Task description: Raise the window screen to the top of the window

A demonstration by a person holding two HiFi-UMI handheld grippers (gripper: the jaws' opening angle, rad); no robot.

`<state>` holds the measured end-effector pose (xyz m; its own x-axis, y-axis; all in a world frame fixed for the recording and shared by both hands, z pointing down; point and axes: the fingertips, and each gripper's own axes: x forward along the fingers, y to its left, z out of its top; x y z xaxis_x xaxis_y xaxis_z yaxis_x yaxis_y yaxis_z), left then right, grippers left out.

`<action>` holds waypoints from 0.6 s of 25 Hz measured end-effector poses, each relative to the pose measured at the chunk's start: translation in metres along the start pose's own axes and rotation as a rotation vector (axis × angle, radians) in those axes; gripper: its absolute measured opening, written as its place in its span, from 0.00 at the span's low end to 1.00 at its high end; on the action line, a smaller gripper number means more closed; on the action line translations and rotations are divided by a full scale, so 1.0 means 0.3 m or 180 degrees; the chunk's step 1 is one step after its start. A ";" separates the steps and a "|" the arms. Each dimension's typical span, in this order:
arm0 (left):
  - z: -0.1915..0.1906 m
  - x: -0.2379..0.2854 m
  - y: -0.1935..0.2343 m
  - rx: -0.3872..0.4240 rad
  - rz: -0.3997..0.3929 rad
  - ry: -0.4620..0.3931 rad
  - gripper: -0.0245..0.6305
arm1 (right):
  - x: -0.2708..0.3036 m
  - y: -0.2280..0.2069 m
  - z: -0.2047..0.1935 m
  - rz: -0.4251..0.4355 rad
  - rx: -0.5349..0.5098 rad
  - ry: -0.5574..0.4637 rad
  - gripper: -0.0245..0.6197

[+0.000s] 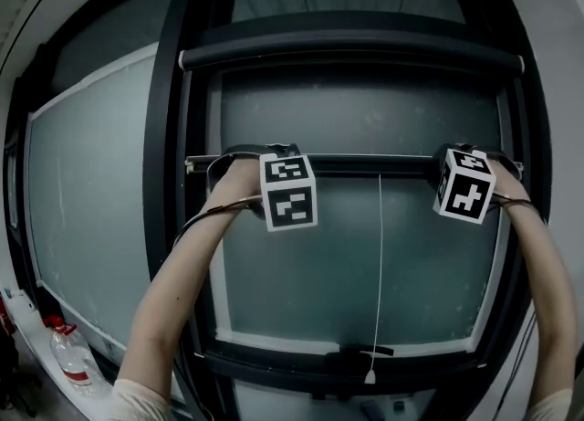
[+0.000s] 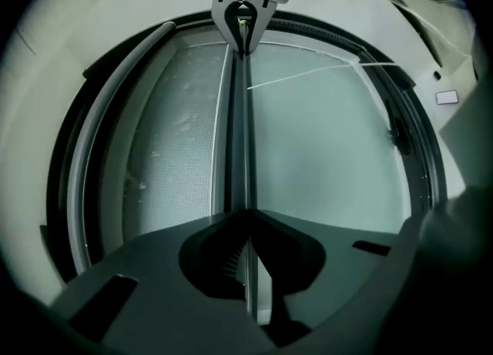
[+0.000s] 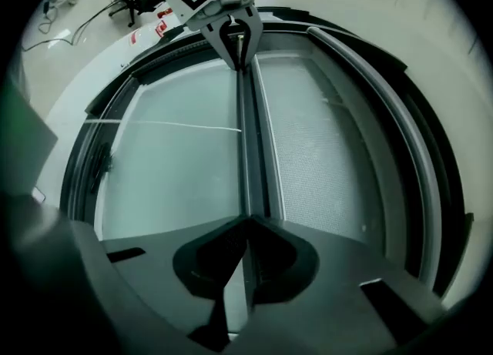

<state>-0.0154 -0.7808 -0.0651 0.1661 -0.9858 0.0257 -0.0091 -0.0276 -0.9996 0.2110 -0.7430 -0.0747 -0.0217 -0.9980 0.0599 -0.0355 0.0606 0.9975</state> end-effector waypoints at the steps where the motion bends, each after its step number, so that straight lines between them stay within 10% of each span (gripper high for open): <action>1: 0.001 -0.002 0.048 0.0009 0.0079 0.0023 0.07 | -0.004 -0.046 0.002 -0.0098 0.0003 -0.0008 0.07; 15: -0.007 -0.017 0.563 0.0082 0.1026 0.0229 0.07 | -0.035 -0.549 0.046 -0.1196 -0.0128 0.0174 0.07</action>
<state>-0.0199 -0.7808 -0.2339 0.0887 -0.9523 -0.2921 -0.0248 0.2911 -0.9564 0.2032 -0.7422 -0.2399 0.0389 -0.9501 -0.3095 0.0086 -0.3094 0.9509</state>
